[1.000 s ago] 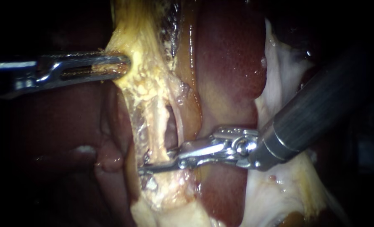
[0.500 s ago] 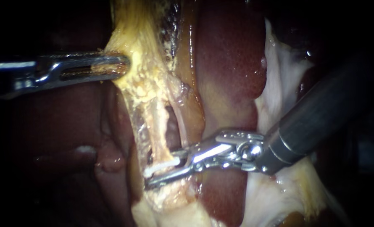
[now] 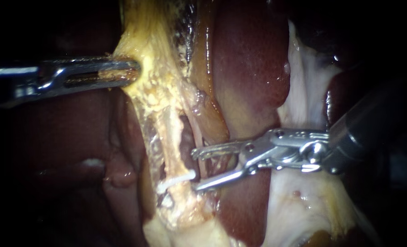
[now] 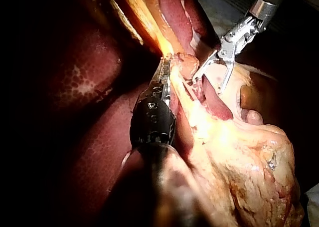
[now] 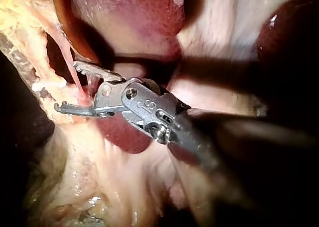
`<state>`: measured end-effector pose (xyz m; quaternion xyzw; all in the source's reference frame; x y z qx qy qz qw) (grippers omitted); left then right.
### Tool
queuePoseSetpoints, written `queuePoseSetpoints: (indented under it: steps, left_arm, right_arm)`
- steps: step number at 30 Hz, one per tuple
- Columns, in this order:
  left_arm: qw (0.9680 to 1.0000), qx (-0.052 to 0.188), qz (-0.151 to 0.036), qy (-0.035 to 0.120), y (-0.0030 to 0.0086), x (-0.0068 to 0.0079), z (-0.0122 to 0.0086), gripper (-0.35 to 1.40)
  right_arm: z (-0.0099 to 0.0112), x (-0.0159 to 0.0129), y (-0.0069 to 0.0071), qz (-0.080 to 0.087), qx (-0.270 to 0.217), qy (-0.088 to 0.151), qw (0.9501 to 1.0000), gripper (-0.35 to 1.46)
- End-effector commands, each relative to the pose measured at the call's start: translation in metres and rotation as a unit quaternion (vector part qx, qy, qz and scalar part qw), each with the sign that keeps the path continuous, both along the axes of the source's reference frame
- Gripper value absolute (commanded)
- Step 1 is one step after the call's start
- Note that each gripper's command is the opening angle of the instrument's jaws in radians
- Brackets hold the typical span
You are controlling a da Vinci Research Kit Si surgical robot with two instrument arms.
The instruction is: Going back first clip left tube
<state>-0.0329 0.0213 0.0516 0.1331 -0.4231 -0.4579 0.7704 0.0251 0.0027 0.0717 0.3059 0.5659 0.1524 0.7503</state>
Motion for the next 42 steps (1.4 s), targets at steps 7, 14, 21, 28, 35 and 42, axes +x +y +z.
queuePoseSetpoints:
  steps: [7,14,21,28,35,42]
  left_arm:
    - [1.0,-0.002,0.0,0.001,-0.0001,-0.0001,0.0009,-0.35]
    - [1.0,-0.004,0.0,0.001,-0.0002,-0.0003,0.0021,-0.35]
    - [1.0,-0.005,0.005,-0.003,-0.0009,-0.0017,0.0069,-0.35]
    - [0.9999,0.004,0.012,0.005,-0.0013,-0.0049,0.0107,-0.35]
    - [0.9998,0.009,0.016,0.006,-0.0018,-0.0063,0.0114,-0.35]
    - [0.9998,0.009,0.016,0.006,-0.0019,-0.0061,0.0113,-0.35]
  right_arm:
    - [-0.0033,-0.0048,0.0026,0.028,-0.074,0.054,0.9954,0.6]
    - [-0.0053,-0.0061,0.0036,0.032,-0.09,0.055,0.9939,0.6]
    - [-0.0054,-0.006,0.0035,0.032,-0.09,0.055,0.9938,0.6]
    - [-0.0054,-0.0058,0.0035,0.034,-0.091,0.054,0.9938,0.6]
    - [-0.0054,-0.0053,0.0035,0.03,-0.09,0.058,0.9939,0.6]
    - [-0.0054,-0.0051,0.0035,0.026,-0.088,0.061,0.9939,0.6]
